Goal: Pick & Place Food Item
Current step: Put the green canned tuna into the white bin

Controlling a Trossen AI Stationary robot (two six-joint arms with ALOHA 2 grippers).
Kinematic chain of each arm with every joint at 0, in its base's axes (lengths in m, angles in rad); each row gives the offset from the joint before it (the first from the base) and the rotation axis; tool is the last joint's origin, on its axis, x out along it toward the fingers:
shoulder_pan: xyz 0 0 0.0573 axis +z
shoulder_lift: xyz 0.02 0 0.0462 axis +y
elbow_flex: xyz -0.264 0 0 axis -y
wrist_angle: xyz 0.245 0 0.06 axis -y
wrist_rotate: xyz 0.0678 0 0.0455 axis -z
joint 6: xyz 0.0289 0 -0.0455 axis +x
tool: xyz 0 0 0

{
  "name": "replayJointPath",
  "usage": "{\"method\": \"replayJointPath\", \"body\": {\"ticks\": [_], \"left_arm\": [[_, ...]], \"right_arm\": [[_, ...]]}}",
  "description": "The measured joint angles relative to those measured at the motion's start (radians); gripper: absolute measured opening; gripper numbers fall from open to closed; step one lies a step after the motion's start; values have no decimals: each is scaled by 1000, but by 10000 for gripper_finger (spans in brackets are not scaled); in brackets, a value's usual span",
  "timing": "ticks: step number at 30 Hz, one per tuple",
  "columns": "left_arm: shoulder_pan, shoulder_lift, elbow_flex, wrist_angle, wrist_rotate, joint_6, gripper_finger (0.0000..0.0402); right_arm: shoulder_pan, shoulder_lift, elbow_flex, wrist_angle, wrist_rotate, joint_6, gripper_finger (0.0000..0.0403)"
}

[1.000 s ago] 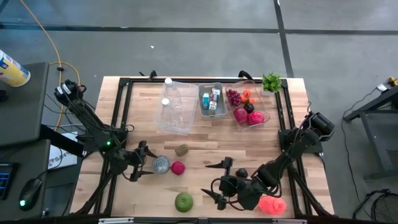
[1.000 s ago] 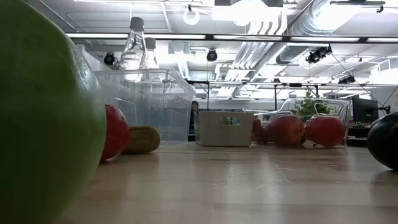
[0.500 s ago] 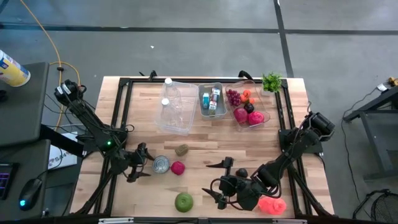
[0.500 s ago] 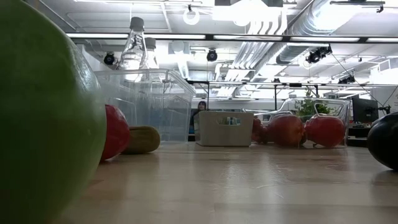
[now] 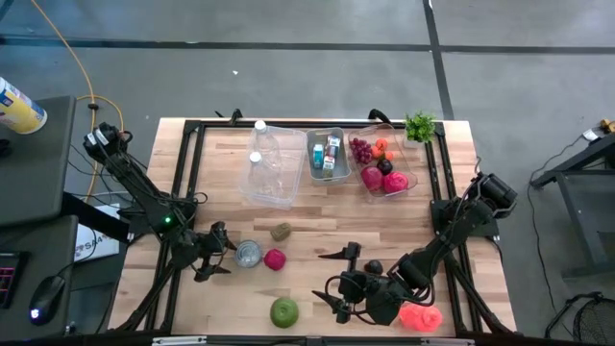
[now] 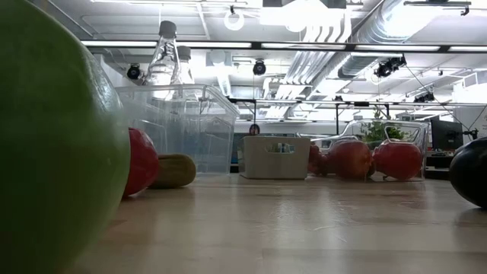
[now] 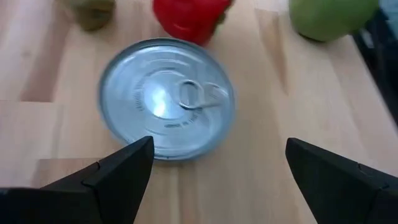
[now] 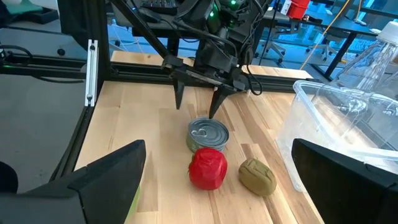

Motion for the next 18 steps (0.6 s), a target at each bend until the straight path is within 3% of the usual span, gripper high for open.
{"method": "replayJointPath", "body": {"ticks": [8,18], "left_arm": [[-13,5,-6,-46,233,-63,356],[-13,1,-3,-70,246,-125,356]], "right_arm": [[-2,0,0,0,0,0,394],[-26,3,0,0,-6,26,394]]}}
